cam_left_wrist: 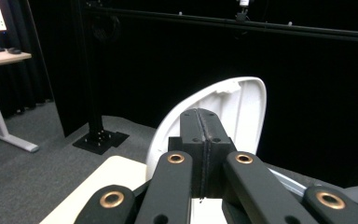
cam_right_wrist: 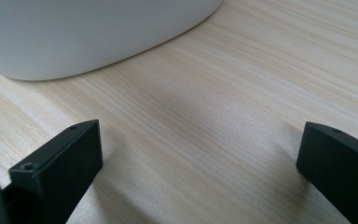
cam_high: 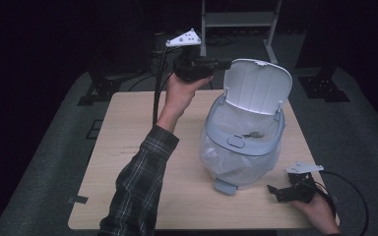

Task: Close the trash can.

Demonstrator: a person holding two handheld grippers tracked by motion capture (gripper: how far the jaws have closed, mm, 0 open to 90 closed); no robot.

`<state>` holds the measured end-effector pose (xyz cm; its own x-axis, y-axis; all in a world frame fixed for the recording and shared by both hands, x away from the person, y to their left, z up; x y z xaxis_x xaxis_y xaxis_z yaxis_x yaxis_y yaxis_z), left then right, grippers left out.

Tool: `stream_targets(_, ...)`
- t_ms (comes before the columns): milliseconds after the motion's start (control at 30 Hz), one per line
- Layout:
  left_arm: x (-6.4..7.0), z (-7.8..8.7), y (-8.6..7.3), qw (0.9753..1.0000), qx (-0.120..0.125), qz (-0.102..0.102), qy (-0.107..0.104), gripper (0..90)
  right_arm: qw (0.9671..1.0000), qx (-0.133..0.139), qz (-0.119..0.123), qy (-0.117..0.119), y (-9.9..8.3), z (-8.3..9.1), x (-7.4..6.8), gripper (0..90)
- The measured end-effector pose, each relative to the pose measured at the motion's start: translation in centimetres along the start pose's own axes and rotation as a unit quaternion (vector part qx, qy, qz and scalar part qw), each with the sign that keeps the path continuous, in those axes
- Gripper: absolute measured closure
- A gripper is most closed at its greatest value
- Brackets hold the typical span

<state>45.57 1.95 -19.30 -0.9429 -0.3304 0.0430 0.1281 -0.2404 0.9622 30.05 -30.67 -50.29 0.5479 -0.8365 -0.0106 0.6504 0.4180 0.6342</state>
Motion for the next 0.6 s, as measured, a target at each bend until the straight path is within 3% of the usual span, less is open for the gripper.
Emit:
stream_targets(367,-2.3,-1.3,0.3,0.9997,0.01,0.016,0.014,90.0,1.0,0.0,0.0,0.0,0.0,0.0,0.0,0.0)
stream_targets(600,-2.7,-2.8,0.3,0.9998,-0.001,0.016,0.011,89.9,1.0,0.0,-0.001,0.0,0.0,0.0,0.0,0.0)
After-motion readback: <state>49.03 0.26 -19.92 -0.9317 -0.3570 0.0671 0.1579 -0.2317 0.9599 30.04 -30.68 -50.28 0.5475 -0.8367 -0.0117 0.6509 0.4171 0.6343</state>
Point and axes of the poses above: each handheld gripper's, and its own axes: z roughly backward along the jaws, y roughly out of its top, x roughly to its right, the point moved 2 cm from there along -z, roughly forward along the jaws, and after that the axes turned 6 degrees about -x, right-handed, at the moved point
